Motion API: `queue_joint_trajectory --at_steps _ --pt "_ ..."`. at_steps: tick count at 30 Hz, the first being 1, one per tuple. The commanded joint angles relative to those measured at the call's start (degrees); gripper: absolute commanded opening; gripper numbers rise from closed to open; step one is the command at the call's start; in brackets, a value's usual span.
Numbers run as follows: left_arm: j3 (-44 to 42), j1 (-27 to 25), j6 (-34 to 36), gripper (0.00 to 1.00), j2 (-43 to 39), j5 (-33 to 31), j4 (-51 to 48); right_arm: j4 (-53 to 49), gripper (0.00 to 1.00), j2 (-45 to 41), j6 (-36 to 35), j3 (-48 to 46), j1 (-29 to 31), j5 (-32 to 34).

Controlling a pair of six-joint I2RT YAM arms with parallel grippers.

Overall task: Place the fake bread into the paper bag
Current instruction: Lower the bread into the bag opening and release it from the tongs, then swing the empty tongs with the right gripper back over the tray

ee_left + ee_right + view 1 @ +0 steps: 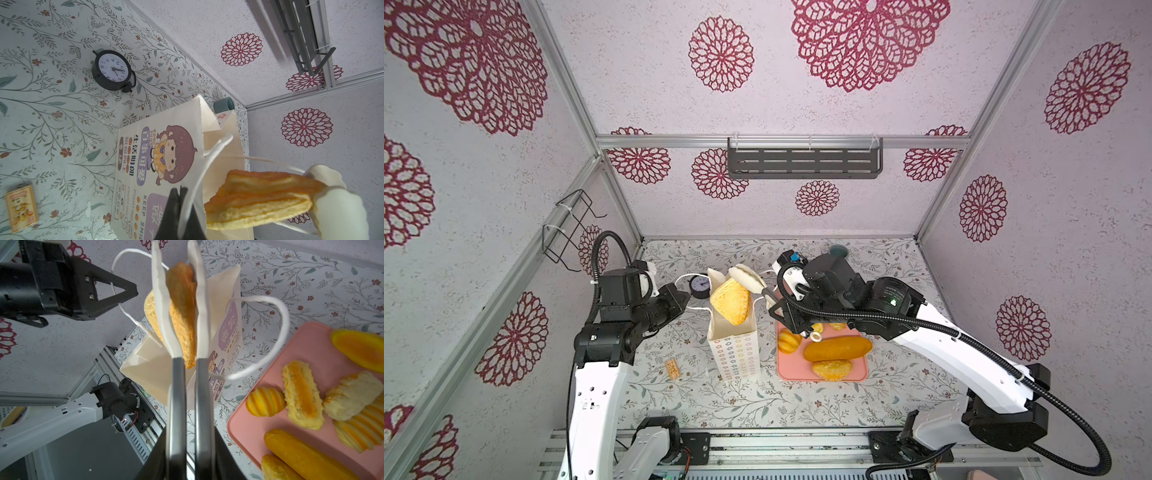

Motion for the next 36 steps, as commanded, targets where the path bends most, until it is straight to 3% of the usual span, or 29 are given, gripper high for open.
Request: queue_joint_trajectory --at_steps 1,7,17,22,29,36 --pt "0.2 0.4 0.3 0.0 -0.2 0.7 1.3 3.0 0.4 -1.1 -1.0 1.1 0.3 1.4" --pt "-0.2 0.4 0.1 0.0 -0.7 0.6 1.2 3.0 0.48 -1.1 -1.4 1.6 0.3 1.9" --pt "-0.1 0.4 0.1 0.0 -0.3 0.5 1.2 4.0 0.47 -4.1 -2.1 2.1 0.2 8.6" --pt "-0.3 0.4 0.0 0.07 -0.6 0.3 1.3 4.3 0.45 -7.5 -2.1 2.1 -0.9 14.2" --pt "-0.2 0.4 0.1 0.18 -0.9 0.5 1.6 3.2 0.45 -14.5 -0.1 -1.2 -8.3 16.6" --pt "0.4 0.4 0.6 0.13 -0.8 0.4 2.1 -3.6 0.45 -17.3 2.0 -5.9 -19.6 13.8"
